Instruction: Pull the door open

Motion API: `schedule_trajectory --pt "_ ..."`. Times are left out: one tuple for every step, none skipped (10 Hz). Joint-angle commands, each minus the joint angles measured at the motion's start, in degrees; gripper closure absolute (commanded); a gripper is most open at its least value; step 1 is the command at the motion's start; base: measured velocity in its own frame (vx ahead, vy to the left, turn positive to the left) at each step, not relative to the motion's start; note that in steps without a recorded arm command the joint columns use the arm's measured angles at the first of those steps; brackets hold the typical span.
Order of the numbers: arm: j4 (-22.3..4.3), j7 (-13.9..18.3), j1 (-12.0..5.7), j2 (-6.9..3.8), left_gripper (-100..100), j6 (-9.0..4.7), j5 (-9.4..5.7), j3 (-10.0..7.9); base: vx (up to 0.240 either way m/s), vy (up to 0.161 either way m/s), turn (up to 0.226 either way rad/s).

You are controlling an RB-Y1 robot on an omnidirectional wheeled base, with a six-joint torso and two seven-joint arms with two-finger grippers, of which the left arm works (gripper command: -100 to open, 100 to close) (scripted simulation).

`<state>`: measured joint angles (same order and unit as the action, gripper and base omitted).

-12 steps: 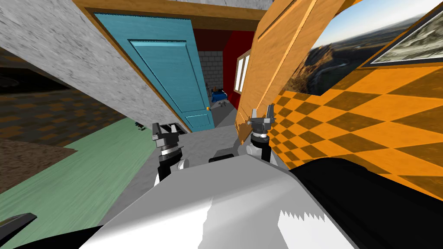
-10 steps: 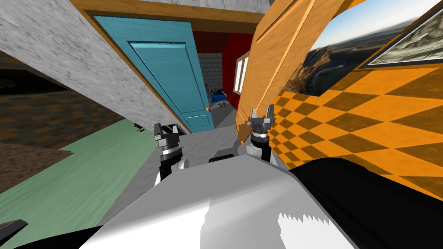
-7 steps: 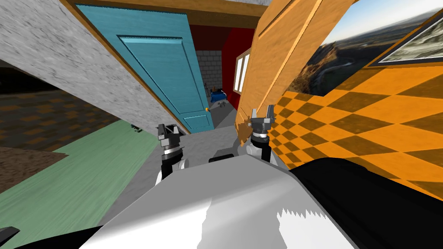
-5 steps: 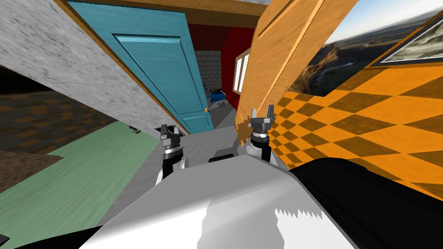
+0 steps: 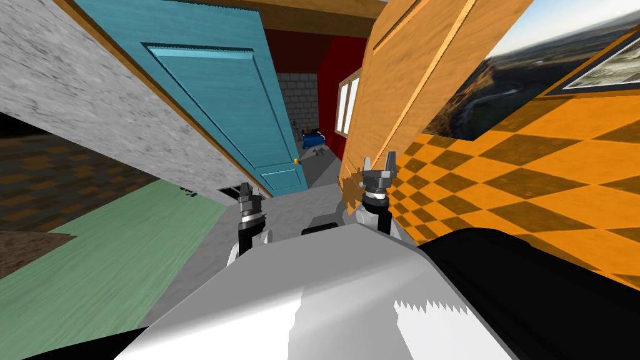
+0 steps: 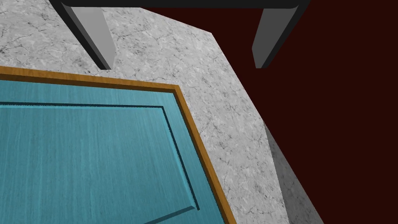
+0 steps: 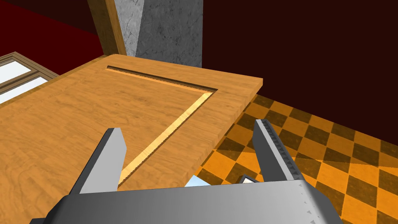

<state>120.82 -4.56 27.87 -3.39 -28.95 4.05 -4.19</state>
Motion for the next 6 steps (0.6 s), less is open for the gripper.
schedule_trajectory --pt "-1.39 -1.59 -0.42 -0.35 -100 -0.26 0.37 -0.6 0.104 -0.005 -0.025" --pt "-2.35 -2.6 -0.68 -0.5 -100 -0.5 0.64 -0.93 0.086 -0.002 -0.03" --pt "-3.31 -3.62 -0.95 -0.64 -100 -0.74 0.91 -1.26 0.084 -0.002 -0.033" --pt "-4.26 -4.63 -1.22 -0.79 -100 -0.98 1.18 -1.59 0.087 -0.009 -0.034" --pt "-5.22 -5.65 -1.49 -0.94 -100 -1.22 1.45 -1.93 0.1 -0.012 -0.029" --pt "-6.18 -6.66 -1.76 -1.09 -100 -1.47 1.72 -2.26 0.1 -0.008 -0.029"
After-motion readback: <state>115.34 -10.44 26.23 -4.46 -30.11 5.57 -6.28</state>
